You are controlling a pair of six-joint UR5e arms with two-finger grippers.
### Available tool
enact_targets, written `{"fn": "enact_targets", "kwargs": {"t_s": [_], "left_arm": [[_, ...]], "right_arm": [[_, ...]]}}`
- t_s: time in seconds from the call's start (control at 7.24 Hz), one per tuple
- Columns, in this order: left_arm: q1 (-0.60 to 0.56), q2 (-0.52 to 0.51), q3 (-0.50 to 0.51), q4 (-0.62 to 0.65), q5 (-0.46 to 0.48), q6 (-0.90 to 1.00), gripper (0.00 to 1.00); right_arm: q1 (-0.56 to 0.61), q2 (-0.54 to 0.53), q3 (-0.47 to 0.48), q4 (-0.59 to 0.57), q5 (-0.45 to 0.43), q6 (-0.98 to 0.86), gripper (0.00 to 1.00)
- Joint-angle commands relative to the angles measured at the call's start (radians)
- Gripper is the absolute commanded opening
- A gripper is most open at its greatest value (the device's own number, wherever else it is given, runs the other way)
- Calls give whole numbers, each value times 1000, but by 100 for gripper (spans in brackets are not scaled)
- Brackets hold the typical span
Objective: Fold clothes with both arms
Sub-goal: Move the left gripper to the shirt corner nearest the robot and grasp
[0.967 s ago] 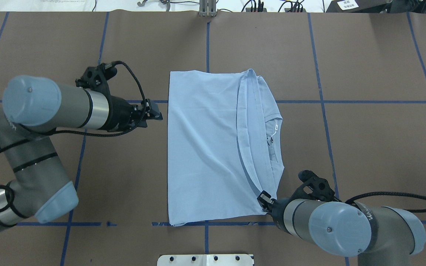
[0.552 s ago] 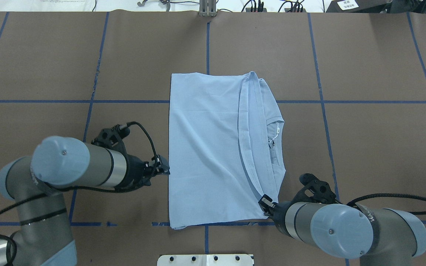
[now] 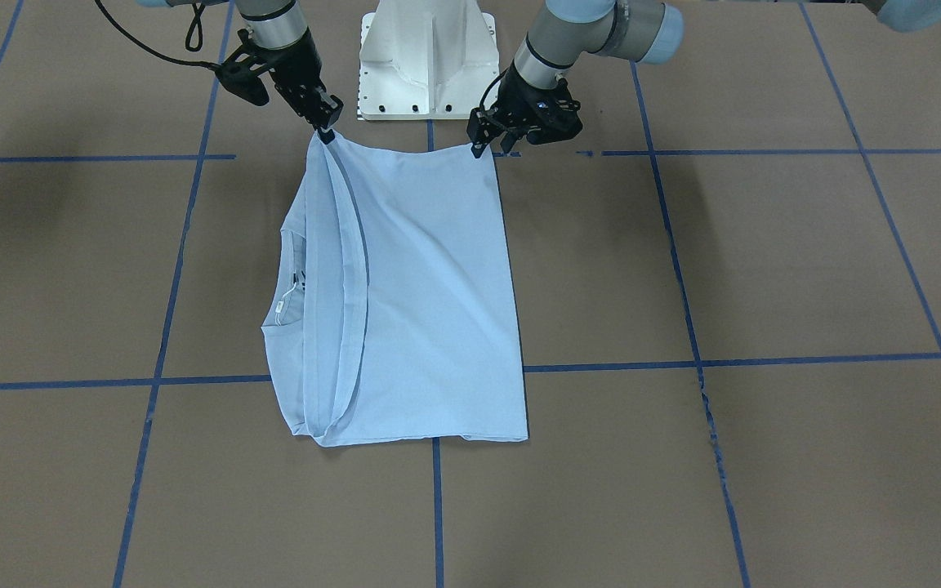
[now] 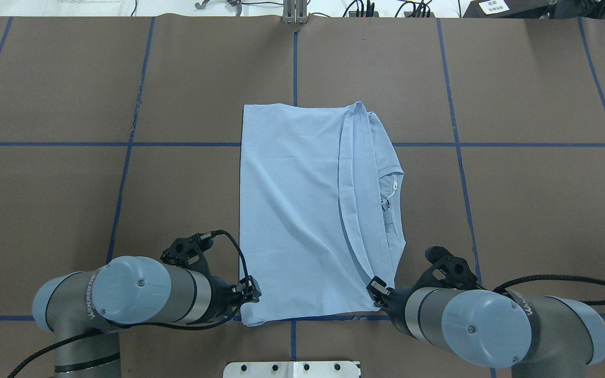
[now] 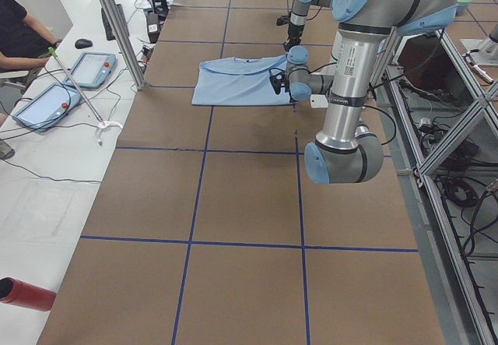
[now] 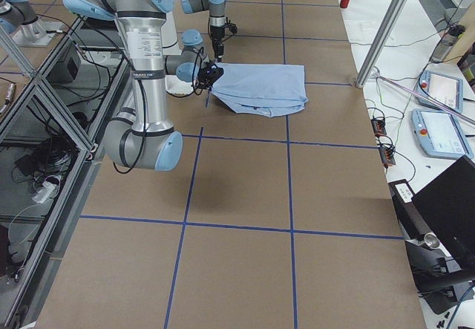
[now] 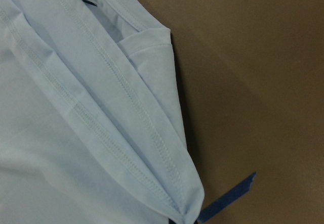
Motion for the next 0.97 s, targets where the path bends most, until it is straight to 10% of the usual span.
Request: {"fn": "enact_targets", "kwargs": {"t_s": [0.0, 0.14, 0.41, 0.83], "left_arm": [[23, -7, 22, -1, 0, -2, 60], [29, -11, 26, 1, 0, -2, 54], [30, -12, 26, 1, -2, -2, 2], [25, -11, -16, 2, -8, -2, 0]], "right_arm": [[1, 0, 1, 0, 0, -1, 0], [1, 0, 0, 0, 0, -1, 0], [1, 0, 1, 0, 0, -1, 0], [2, 0, 4, 0, 0, 0, 0]]}}
